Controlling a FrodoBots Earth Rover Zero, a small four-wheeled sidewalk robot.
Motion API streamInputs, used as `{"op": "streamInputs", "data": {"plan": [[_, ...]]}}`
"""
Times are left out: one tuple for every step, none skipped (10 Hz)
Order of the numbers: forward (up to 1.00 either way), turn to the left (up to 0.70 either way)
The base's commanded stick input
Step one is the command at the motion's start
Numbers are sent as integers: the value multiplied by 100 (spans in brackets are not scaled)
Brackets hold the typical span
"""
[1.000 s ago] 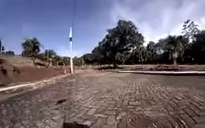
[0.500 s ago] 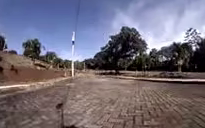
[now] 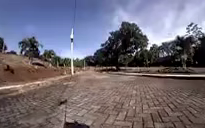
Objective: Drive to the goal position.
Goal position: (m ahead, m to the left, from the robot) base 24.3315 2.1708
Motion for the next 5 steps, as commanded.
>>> {"op": "streamInputs", "data": {"plan": [[100,0],[100,0],[100,0],[100,0],[100,0]]}}
